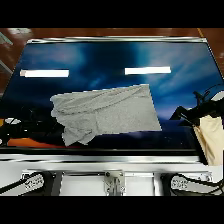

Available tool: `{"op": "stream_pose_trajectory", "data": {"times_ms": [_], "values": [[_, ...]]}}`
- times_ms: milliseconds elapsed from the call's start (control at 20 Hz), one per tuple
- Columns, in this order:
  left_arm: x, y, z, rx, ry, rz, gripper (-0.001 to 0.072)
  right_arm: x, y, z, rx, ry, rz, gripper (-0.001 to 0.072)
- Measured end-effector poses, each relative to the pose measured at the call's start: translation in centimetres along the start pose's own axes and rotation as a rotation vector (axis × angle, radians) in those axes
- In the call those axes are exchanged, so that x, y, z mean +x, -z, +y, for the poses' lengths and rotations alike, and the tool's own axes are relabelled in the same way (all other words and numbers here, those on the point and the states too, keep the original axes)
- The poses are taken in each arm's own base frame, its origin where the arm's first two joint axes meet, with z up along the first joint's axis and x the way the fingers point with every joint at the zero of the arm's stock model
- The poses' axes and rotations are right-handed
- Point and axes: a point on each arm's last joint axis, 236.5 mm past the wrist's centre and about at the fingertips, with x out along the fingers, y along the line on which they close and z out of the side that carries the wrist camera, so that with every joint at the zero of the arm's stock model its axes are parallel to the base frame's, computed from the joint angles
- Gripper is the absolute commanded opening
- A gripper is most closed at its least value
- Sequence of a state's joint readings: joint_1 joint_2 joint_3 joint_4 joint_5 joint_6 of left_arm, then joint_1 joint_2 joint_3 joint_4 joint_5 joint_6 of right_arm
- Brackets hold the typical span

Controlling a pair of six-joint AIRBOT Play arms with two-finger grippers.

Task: Fold the shirts.

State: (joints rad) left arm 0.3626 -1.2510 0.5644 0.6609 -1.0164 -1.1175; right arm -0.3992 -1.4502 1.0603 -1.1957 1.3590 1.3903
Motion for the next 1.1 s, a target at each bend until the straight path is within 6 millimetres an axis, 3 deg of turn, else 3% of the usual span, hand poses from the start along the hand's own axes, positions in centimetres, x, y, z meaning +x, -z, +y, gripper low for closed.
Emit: {"op": "stream_pose_trajectory", "data": {"times_ms": [450,600,650,700,750,850,950,1000,1100], "values": [[-2.5,0.2,-3.7,0.135,0.058,-0.014,0.0034,6.7,1.7,3.7,0.006,-0.119,0.117,0.0625],[-3.5,0.0,-4.6,0.172,0.064,-0.047,0.0034,8.2,2.3,5.0,-0.005,-0.121,0.15,0.03],[-4.0,-0.3,-4.9,0.183,0.065,-0.063,0.0034,8.6,2.2,5.5,-0.017,-0.12,0.147,0.0128],[-4.4,-0.8,-5.2,0.194,0.065,-0.081,0.0033,8.8,2.3,6.1,-0.022,-0.128,0.151,0.0064],[-5.1,-1.4,-5.8,0.21,0.069,-0.097,0.0033,8.7,2.3,6.7,-0.029,-0.139,0.149,0.0062],[-7.0,-2.9,-7.6,0.264,0.08,-0.142,0.0032,7.3,1.2,8.5,-0.081,-0.175,0.098,0.0062],[-10.2,-5.1,-11.0,0.353,0.091,-0.223,0.0031,3.8,-0.9,11.0,-0.187,-0.204,-0.018,0.0062],[-12.7,-6.3,-13.6,0.418,0.096,-0.289,0.0032,0.7,-2.4,12.7,-0.272,-0.212,-0.114,0.0062],[-18.8,-8.2,-19.8,0.562,0.109,-0.463,0.0033,-7.8,-4.9,16.6,-0.458,-0.21,-0.358,0.0062]]}}
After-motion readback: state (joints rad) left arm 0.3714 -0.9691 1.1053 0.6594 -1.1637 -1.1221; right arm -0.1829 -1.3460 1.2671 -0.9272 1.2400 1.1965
